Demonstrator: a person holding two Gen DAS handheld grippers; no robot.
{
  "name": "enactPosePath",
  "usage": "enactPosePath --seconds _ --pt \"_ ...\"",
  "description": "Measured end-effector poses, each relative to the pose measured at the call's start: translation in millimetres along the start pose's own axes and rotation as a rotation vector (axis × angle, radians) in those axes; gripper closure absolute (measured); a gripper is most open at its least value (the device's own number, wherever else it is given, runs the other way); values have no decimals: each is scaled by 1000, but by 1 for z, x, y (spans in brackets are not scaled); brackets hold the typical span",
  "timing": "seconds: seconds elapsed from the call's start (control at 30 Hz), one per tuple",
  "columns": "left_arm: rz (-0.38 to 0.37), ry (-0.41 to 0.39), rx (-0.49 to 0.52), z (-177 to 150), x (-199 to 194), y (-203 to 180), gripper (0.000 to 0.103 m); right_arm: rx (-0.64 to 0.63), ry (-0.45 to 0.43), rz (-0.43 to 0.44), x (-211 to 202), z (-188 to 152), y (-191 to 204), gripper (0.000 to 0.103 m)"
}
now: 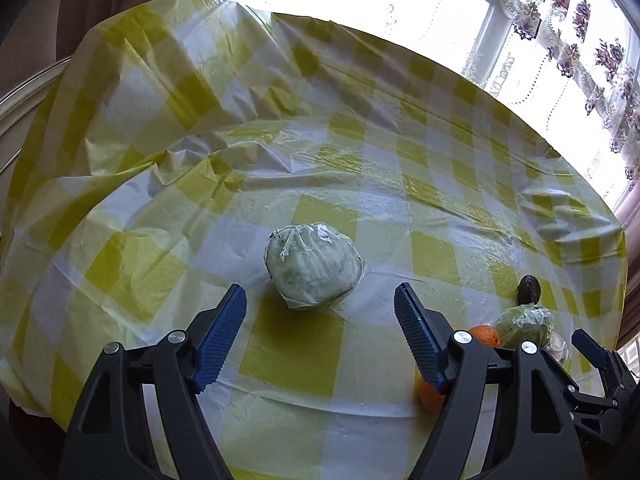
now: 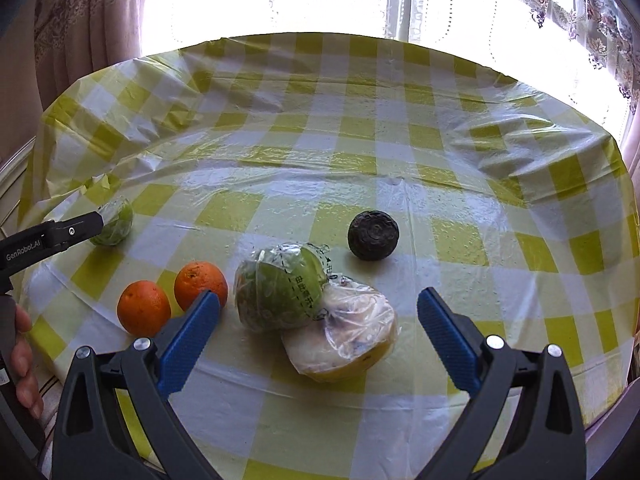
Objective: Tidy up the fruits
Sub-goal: 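Grasp a pale wrapped cabbage with the left tool while the right tool grasps a green wrapped cabbage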
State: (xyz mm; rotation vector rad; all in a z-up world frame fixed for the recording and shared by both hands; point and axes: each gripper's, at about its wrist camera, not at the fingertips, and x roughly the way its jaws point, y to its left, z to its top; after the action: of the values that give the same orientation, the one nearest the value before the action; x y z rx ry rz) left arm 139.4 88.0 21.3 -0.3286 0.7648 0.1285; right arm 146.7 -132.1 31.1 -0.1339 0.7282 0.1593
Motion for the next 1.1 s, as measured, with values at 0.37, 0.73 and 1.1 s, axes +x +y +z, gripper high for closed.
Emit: enactPosePath --seconds 0.37,0.73,1.1 --pt "28 37 33 7 31 -6 28 -46 32 -5 25 8 16 9" --pt "19 49 55 3 34 -7 49 -70 36 38 29 9 21 45" --pt "-12 10 66 -8 -2 -17 49 1 -8 45 0 4 -2 46"
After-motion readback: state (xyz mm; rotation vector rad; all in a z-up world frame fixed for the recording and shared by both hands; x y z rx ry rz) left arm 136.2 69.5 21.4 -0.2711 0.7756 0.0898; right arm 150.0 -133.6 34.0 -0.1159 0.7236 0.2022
